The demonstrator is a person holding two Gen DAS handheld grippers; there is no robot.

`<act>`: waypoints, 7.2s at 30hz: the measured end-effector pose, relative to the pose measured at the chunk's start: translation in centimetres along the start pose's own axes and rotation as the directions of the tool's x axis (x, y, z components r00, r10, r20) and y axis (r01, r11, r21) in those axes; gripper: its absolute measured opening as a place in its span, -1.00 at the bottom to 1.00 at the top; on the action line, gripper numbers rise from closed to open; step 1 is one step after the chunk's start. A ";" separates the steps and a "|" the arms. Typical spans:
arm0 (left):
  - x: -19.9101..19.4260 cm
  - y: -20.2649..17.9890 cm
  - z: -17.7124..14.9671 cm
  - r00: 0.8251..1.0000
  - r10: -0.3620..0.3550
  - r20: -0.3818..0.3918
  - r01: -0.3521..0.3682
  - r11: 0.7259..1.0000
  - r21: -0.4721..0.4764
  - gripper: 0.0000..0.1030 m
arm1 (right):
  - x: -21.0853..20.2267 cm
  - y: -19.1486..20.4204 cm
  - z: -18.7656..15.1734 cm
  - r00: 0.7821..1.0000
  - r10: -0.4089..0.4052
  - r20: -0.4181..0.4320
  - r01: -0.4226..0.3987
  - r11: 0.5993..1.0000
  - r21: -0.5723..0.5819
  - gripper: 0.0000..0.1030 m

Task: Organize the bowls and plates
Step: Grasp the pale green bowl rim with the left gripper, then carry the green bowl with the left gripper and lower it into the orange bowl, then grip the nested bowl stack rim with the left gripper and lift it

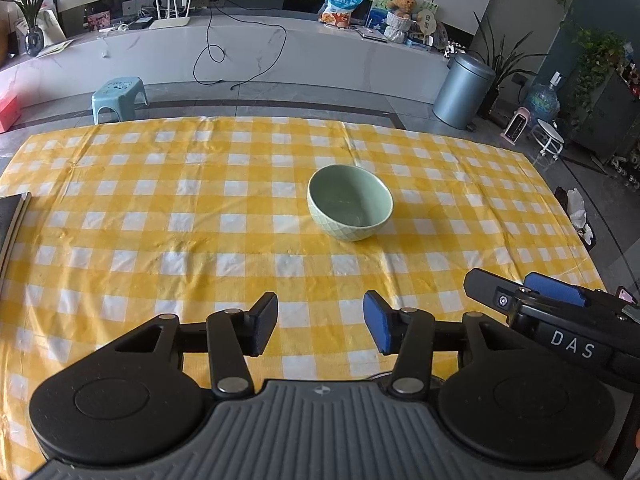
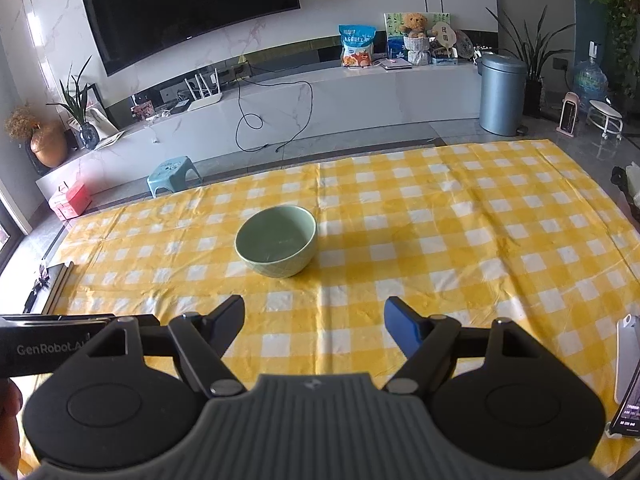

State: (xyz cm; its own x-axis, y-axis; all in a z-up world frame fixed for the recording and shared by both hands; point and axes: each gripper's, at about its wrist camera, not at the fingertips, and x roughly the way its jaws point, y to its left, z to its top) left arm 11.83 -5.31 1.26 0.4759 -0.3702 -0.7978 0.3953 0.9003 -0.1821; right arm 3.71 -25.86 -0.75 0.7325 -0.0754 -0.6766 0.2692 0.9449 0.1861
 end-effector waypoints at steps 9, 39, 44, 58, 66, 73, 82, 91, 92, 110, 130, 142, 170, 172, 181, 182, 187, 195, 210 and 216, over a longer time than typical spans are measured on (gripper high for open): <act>3.6 0.6 2.6 1.000 -0.014 -0.018 0.014 1.000 0.015 0.14 | 4.6 0.0 2.0 0.999 -0.018 -0.032 0.018 1.000 0.014 0.65; 15.1 2.6 7.2 0.991 -0.075 -0.113 0.056 0.985 -0.164 -0.35 | 17.6 -0.6 5.1 0.974 -0.004 -0.227 0.038 0.989 0.146 -0.30; 16.2 2.0 7.1 0.990 -0.066 -0.126 0.044 0.985 -0.169 -0.59 | 18.3 -0.6 5.2 0.974 0.027 -0.227 0.009 0.987 0.160 -0.56; 15.6 1.4 6.8 0.991 -0.043 -0.124 0.025 0.989 -0.146 -0.79 | 18.2 -0.8 5.0 0.970 0.035 -0.239 0.011 0.982 0.191 -0.79; 12.0 0.9 6.1 0.993 -0.008 -0.116 -0.009 0.989 -0.144 -0.81 | 14.7 0.4 4.8 0.973 0.045 -0.225 -0.008 0.987 0.162 -0.81; 6.3 0.6 5.3 0.998 -0.012 -0.056 0.003 0.989 -0.147 -0.81 | 9.4 1.6 4.5 0.981 0.086 -0.172 -0.060 0.987 0.150 -0.81; -1.1 -0.2 1.3 0.999 -0.006 0.037 0.013 0.984 -0.177 -0.81 | 1.4 2.3 1.4 0.983 0.156 -0.097 -0.136 0.972 0.190 -0.82; -5.6 -0.4 -3.3 0.996 -0.016 0.088 0.036 0.974 -0.225 -0.80 | -4.6 2.6 -2.8 0.980 0.193 -0.057 -0.176 0.960 0.216 -0.85; -5.9 -0.3 -3.9 0.996 -0.018 0.087 0.038 0.972 -0.230 -0.80 | -5.0 2.5 -3.3 0.980 0.194 -0.055 -0.178 0.960 0.216 -0.85; -4.9 -0.4 -9.6 0.999 -0.031 -0.022 0.025 0.973 -0.229 -0.77 | -5.6 1.5 -8.2 0.981 0.139 -0.135 -0.113 0.976 0.185 -0.92; -2.9 -2.5 -9.8 0.996 0.062 -0.070 -0.066 0.996 -0.056 -0.77 | -3.4 2.2 -9.3 0.986 0.038 -0.160 -0.028 0.998 0.064 -0.93; -3.1 -2.5 -9.7 0.997 0.067 -0.041 -0.069 0.997 -0.030 -0.74 | -3.2 2.2 -9.4 0.987 0.037 -0.157 -0.028 0.998 0.057 -0.93; -3.7 2.1 -10.3 0.998 -0.041 0.052 0.054 0.959 -0.279 0.37 | -3.2 -1.1 -9.0 0.994 0.042 -0.104 -0.013 0.963 0.268 0.50; -2.7 3.1 -10.8 0.996 -0.082 0.025 0.085 0.929 -0.361 0.37 | -2.3 -1.8 -9.5 0.986 0.074 -0.151 -0.022 0.947 0.320 0.50; -0.7 4.6 -11.7 0.989 -0.149 -0.006 0.128 0.868 -0.480 0.37 | -0.3 -2.5 -10.8 0.960 0.164 -0.227 -0.057 0.907 0.417 0.50; -0.5 4.5 -11.7 0.988 -0.152 -0.010 0.128 0.868 -0.480 0.37 | -0.2 -2.5 -10.9 0.958 0.171 -0.231 -0.061 0.906 0.418 0.50; 0.1 4.1 -11.9 0.987 -0.161 -0.024 0.130 0.869 -0.478 0.29 | 0.5 -2.2 -11.2 0.951 0.180 -0.252 -0.065 0.911 0.408 0.40; 0.6 3.9 -11.8 0.987 -0.157 -0.036 0.123 0.876 -0.467 0.07 | 1.1 -2.1 -11.2 0.948 0.188 -0.257 -0.070 0.911 0.406 0.19; 1.1 3.3 -11.8 0.989 -0.134 -0.060 0.096 0.898 -0.430 -0.11 | 1.3 -2.2 -11.3 0.944 0.222 -0.245 -0.102 0.900 0.424 -0.12; 0.9 3.0 -12.0 0.989 -0.132 -0.065 0.093 0.903 -0.420 -0.12 | 1.1 -2.4 -11.4 0.946 0.216 -0.243 -0.097 0.901 0.423 -0.15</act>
State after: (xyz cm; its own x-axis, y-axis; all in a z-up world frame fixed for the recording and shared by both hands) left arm 4.04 -0.21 -6.87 0.3677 -0.4699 -0.8025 0.0707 0.8746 -0.4798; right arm -3.26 -24.55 -10.07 0.5991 0.2101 -0.7726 0.4356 0.7241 0.5347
